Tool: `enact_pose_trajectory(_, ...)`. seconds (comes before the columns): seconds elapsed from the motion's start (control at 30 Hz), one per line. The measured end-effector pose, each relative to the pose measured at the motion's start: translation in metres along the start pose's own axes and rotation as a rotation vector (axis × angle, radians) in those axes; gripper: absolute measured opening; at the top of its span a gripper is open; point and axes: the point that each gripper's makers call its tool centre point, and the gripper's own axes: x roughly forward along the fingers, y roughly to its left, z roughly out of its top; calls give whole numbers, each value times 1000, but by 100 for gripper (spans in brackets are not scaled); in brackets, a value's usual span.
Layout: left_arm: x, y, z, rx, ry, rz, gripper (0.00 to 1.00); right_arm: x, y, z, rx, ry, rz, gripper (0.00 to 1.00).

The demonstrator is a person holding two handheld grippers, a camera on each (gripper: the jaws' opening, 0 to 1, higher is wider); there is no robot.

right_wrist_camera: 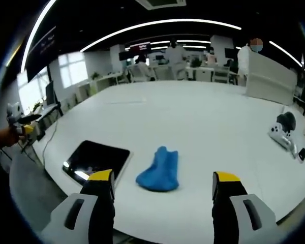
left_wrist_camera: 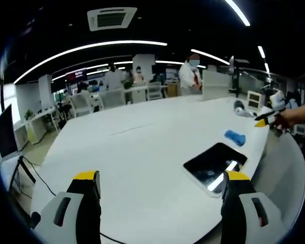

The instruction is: Wipe the mirror surface with the cleaning cloth until all visible marks leave the cleaned area.

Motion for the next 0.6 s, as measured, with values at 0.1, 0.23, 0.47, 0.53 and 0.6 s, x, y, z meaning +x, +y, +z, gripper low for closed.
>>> enact_pose_trajectory(0.1, -1, -1, -2, 23, 11, 0, 100, 3, 0, 1, -3, -5, -8, 72)
enact_pose_trajectory(0.23, -5, 1, 1, 4, -8, 15, 100, 11, 7, 4, -1, 4, 2, 70)
enact_pose_trajectory(0.47, -10, 5, -3, 4, -5, 37, 100, 23, 5, 9, 6, 11, -8, 62)
enact_pose_trajectory(0.53, -11, 6, -3, 0, -6, 42, 100, 26, 8, 10, -1, 15, -4, 60)
enact_pose_trajectory(0.6, -12, 6, -2, -1, -7, 42, 100, 31, 9, 11, -12, 19, -5, 55)
